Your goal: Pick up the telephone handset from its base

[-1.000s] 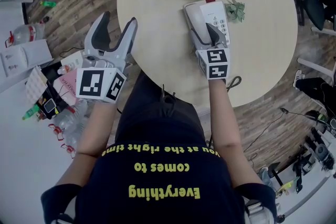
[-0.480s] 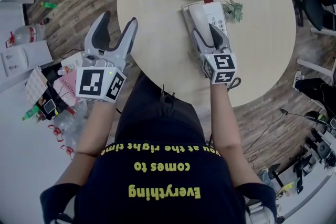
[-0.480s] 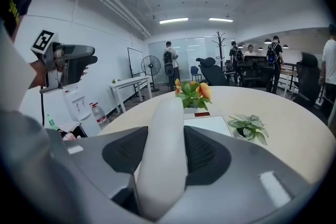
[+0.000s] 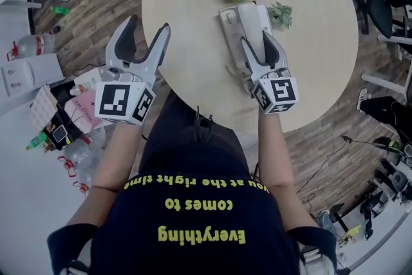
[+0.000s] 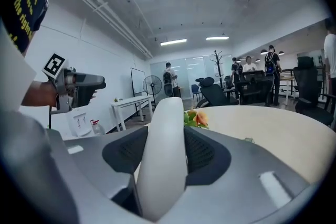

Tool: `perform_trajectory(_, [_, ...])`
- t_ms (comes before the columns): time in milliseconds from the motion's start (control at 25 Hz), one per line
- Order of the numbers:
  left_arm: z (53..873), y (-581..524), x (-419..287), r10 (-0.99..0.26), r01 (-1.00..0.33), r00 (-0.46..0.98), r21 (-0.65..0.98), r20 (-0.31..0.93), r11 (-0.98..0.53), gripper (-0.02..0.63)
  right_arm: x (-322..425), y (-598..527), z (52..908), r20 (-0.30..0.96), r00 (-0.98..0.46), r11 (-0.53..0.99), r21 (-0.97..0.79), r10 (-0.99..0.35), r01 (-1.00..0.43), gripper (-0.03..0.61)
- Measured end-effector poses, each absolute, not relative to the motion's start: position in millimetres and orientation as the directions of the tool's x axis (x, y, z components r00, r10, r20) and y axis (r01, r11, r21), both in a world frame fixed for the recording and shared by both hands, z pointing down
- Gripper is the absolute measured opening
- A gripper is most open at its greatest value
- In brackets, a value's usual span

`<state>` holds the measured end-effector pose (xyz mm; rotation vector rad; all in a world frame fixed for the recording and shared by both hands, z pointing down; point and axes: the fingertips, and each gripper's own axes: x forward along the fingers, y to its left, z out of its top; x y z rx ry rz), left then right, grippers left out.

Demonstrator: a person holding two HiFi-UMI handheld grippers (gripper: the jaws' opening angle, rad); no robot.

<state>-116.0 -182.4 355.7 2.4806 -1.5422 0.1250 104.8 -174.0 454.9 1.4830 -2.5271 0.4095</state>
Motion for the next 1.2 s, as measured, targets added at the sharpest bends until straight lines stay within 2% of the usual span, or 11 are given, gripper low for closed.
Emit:
perform_trajectory(240, [348.4, -182.1, -100.5, -0.862, -0.878, 0.477, 0.132, 0.173, -0.460, 0.288, 119.9, -169.3, 415.9, 0.188, -0.463, 0.439, -0.155, -0.866, -0.885, 0.227])
perform_trajectory(560, [337.9, -181.3, -82.8, -0.843, -0.855, 0.517, 0.119, 0.148, -0.504, 0.196, 137.5, -161.6, 360.0, 0.083, -0.439, 0.428, -0.124, -0.895, -0.895, 0.227])
perform_trajectory(920, [330.2, -176.5, -62.0, -0.820, -0.832, 0.554, 0.090, 0.143, -0.547, 0.053, 149.0, -149.3, 309.5, -0.015, -0.406, 0.406, -0.079, -0.914, -0.910, 0.227])
perform_trajectory(1200, [321.0, -171.1, -49.6, -0.802, -0.813, 0.583, 0.078, 0.130, -0.577, 0.005, 153.4, -137.5, 273.2, -0.091, -0.397, 0.403, -0.060, -0.913, -0.913, 0.227])
